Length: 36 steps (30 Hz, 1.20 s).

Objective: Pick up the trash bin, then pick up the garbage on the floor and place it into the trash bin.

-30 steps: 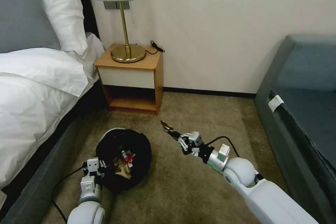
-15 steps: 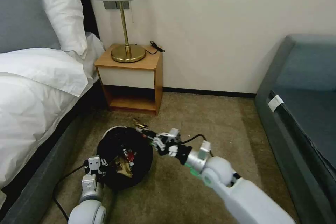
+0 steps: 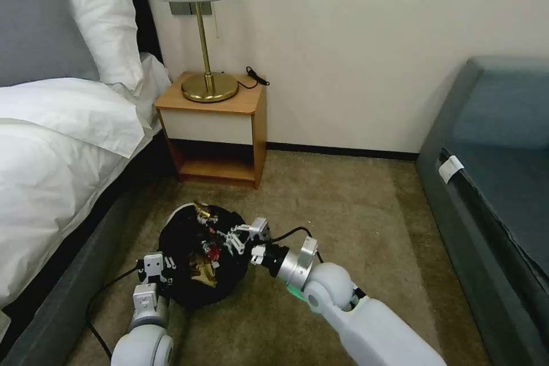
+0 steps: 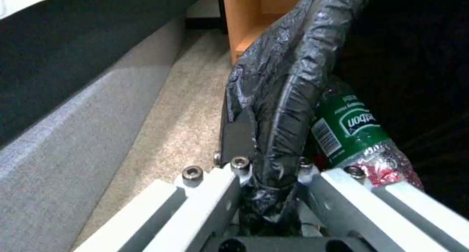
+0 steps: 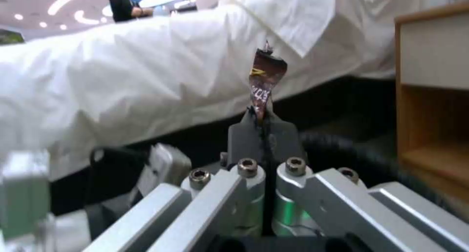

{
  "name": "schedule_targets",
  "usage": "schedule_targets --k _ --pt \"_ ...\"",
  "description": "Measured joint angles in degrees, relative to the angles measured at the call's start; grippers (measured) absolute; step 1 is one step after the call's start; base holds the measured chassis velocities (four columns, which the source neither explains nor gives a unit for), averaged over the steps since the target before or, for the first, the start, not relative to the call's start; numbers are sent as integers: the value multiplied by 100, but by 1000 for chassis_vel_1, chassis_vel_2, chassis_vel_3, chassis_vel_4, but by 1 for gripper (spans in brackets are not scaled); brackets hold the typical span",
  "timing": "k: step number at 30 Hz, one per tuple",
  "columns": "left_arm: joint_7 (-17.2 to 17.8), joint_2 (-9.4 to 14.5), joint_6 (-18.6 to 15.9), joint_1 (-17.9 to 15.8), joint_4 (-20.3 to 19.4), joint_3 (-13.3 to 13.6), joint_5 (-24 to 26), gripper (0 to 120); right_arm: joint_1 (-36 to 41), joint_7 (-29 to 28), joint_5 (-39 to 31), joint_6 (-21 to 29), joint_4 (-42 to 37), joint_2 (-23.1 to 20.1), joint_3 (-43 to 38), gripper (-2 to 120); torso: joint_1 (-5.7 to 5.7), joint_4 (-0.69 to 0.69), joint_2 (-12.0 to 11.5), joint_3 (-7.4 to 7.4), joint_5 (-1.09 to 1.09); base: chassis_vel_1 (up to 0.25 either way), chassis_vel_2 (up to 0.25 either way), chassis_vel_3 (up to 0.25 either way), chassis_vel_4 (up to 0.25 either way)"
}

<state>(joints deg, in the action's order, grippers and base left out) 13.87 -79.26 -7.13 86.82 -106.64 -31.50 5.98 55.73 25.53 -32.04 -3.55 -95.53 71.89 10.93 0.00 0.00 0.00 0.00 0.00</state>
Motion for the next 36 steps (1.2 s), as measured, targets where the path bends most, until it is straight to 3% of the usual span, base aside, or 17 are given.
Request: schedule_targets --k 10,22,34,36 --pt "4 -13 2 40 -37 2 10 0 -62 120 576 -481 1033 337 96 0 0 0 0 0 0 0 0 0 0" --pt "4 -27 12 62 -63 1 30 0 -84 -59 1039 -671 1531 494 61 0 0 0 0 0 0 0 0 0 0" --pt "3 -43 41 75 -50 -6 48 0 -38 -156 1338 -761 1645 546 7 39 0 0 0 0 0 0 0 0 0" --pt "3 -43 42 72 -49 -9 52 0 -16 -155 1409 -777 1654 554 -17 51 0 0 0 0 0 0 0 0 0"
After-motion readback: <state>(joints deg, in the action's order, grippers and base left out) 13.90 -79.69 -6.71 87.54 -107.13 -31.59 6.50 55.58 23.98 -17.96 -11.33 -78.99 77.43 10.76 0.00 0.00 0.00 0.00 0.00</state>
